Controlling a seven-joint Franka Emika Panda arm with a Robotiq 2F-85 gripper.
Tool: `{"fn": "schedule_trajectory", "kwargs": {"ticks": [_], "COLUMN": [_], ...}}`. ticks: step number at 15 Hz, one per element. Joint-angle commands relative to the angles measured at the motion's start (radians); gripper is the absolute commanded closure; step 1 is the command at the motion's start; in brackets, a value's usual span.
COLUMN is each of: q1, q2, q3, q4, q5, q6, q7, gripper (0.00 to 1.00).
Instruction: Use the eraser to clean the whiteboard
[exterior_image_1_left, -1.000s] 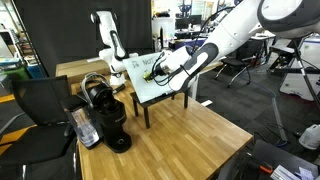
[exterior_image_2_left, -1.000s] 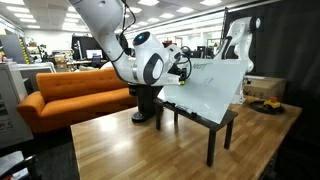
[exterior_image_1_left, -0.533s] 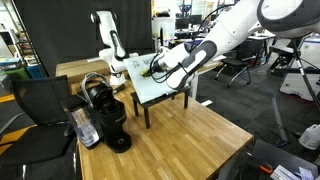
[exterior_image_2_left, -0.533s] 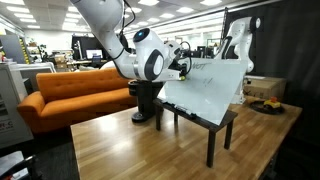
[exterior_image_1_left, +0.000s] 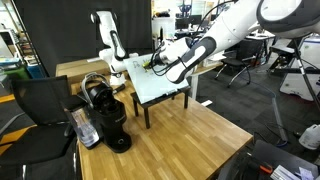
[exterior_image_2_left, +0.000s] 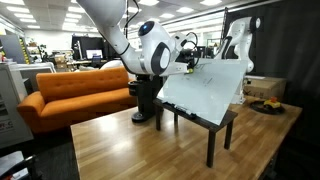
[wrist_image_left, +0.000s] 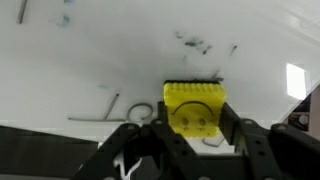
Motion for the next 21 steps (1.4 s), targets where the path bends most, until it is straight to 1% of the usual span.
{"fn": "schedule_trajectory", "kwargs": {"ticks": [1, 4, 9, 15, 21], "q1": [0.013, 0.025, 0.035, 0.057, 0.074], "q2": [0.008, 0.011, 0.012, 0.011, 0.010], "q3": [-0.019, -0.046, -0.059, -0.067, -0.059], "q4": [0.014, -0.016, -0.040, -0.073, -0.099], "q5": [0.021, 0.024, 0.025, 0.020, 0.017], "q6": [0.000, 0.004, 0.003, 0.004, 0.004], "q7": [-0.033, -0.031, -0.038, -0.060, -0.093], "gripper": [0.73, 0.73, 0.73, 0.73, 0.73]}}
